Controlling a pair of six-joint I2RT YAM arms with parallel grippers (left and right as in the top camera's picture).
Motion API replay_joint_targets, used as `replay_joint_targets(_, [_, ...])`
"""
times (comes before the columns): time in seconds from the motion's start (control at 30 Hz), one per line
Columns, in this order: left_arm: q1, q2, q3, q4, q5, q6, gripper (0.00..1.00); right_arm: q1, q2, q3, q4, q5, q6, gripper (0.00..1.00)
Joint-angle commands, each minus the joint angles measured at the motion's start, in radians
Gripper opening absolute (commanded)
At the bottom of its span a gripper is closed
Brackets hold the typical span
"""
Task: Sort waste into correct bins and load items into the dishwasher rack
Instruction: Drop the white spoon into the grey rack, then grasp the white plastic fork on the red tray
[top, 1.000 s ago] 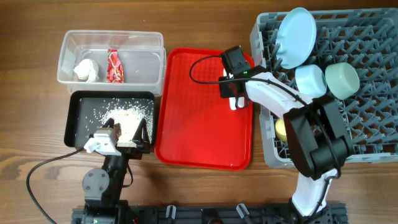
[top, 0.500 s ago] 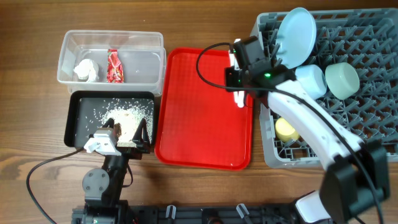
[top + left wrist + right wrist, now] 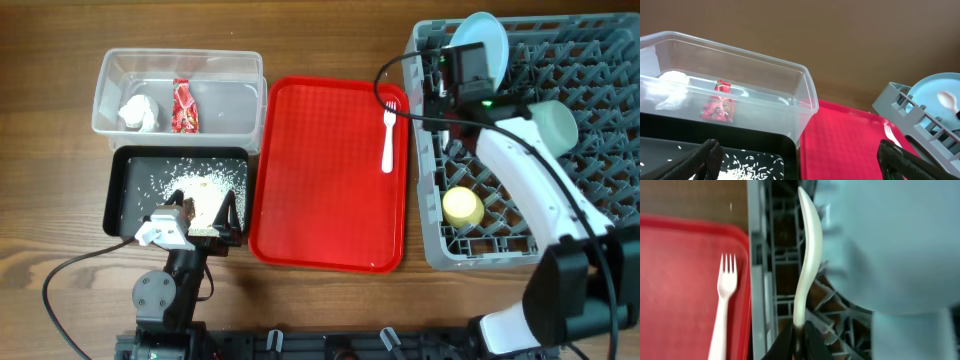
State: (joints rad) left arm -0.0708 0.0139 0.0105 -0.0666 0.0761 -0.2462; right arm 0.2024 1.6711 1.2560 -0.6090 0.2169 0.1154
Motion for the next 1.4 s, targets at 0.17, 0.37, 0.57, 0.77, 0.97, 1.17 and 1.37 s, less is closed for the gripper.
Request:
replay_joint_targets(0.17, [0.006, -0.007, -0.005, -0.005, 0.001, -0.005, 1.00, 0.120, -0.054, 0.008, -0.003, -0.129, -0.006, 0.56])
replay_joint_targets(0.37, [0.006, -0.007, -0.005, -0.005, 0.001, -0.005, 1.00, 0.265, 0.001, -0.005, -0.013, -0.118, 0.212, 0.55])
replay_joint_targets(0.57, [0.006, -0.007, -0.005, -0.005, 0.001, -0.005, 1.00, 0.291, 0.206, -0.005, 0.027, 0.183, 0.393, 0.56])
replay_joint_targets(0.77, [0.006, -0.007, -0.005, -0.005, 0.001, -0.005, 1.00, 0.258, 0.334, -0.005, 0.159, 0.204, 0.382, 0.56])
replay_joint_targets(0.97, [0.006, -0.007, -0.005, -0.005, 0.001, -0.005, 1.00, 0.183, 0.382, -0.005, 0.181, -0.060, 0.372, 0.26])
replay_joint_targets(1.17, [0.006, -0.007, -0.005, -0.005, 0.001, -0.005, 1.00, 0.199, 0.386, -0.005, 0.140, -0.106, 0.316, 0.09])
replay_joint_targets(1.37, [0.006, -0.007, -0.005, -0.005, 0.001, -0.005, 1.00, 0.222, 0.303, -0.005, 0.101, -0.103, 0.314, 0.04])
